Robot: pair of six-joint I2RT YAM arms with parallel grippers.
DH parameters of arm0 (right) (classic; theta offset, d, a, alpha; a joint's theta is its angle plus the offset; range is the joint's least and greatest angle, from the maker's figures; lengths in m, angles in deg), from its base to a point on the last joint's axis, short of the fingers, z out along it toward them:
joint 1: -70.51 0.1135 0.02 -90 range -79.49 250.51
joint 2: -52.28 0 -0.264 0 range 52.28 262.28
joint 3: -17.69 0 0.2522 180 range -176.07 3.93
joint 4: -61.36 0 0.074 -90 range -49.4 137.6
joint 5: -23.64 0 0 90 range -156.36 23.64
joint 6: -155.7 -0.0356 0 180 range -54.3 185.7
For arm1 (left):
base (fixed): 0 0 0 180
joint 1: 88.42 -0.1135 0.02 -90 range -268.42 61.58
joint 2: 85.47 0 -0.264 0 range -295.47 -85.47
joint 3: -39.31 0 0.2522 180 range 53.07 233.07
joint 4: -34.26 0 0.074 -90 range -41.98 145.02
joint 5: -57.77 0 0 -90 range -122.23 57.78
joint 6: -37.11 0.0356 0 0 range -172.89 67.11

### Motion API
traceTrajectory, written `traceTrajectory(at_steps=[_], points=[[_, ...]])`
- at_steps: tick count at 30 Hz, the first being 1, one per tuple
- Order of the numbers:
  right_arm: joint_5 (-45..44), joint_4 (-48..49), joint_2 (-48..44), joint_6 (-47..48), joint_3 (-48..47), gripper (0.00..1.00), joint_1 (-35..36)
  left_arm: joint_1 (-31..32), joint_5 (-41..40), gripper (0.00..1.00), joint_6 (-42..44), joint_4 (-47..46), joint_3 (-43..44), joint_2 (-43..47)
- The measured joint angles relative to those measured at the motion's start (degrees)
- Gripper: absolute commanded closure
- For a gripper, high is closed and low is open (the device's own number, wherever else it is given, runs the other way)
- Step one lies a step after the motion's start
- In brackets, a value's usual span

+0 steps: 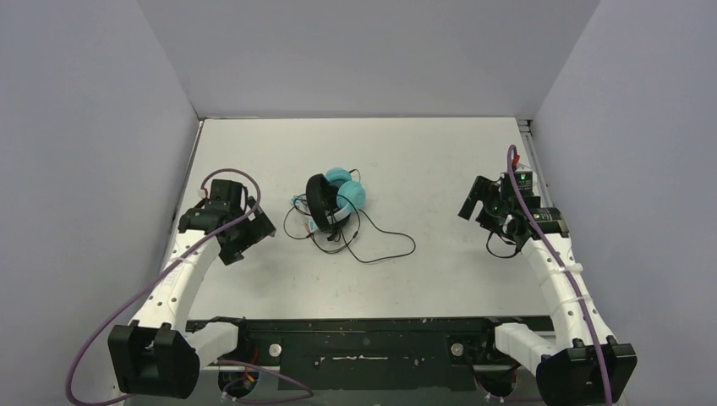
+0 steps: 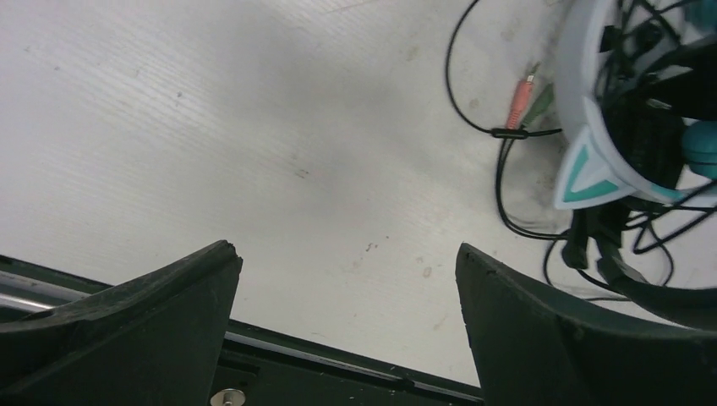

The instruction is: Wrap the headphones

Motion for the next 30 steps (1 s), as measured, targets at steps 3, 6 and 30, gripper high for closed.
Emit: traceTrajectory(at_steps=[3, 6, 30], points=[[1.55, 1.68, 0.92, -1.92, 0.0, 0.0, 0.0, 0.7, 3.19, 0.03, 0.0, -0.7, 2.54, 1.46], [3.87, 3.52, 3.34, -3.61, 0.0, 0.0, 0.39, 2.29, 6.54, 0.03, -0.04, -3.02, 6.36, 4.04], [7.13, 10.88, 15.63, -2.45, -11.17, 0.0, 16.68, 20.74, 4.61, 0.12, -1.77, -17.57, 17.07, -13.0]])
